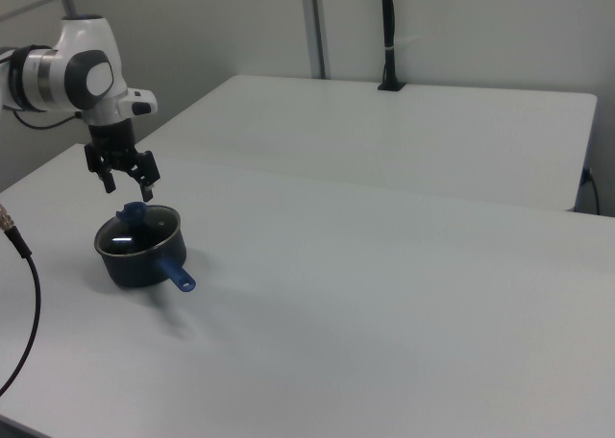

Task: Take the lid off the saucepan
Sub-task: 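Move the open gripper over the saucepan and lower it onto the blue lid knob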

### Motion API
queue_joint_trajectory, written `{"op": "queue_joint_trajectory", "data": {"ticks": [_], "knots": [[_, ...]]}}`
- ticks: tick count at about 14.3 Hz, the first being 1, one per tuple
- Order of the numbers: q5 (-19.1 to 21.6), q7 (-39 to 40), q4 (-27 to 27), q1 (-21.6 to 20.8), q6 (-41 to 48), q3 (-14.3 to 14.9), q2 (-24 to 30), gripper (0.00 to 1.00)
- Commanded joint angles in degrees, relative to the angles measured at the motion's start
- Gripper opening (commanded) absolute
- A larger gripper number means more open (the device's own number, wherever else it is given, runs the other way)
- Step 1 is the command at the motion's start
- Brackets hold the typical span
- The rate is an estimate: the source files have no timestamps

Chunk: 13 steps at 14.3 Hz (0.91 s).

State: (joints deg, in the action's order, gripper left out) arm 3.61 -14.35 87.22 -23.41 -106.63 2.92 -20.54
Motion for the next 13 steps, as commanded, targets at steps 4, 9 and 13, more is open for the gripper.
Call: {"op": "queue_joint_trajectory", "data": {"ticks": [4,9,13], "knots": [[-1.9,-0.7,-0.4,-0.1,-1.2,-0.2,-2.0,1.00],[-2.1,-0.6,-0.4,-0.3,-1.2,-0.2,-3.1,0.92],[-2.8,-0.6,-0.4,-0.5,-1.2,-0.5,-3.1,0.87]]}}
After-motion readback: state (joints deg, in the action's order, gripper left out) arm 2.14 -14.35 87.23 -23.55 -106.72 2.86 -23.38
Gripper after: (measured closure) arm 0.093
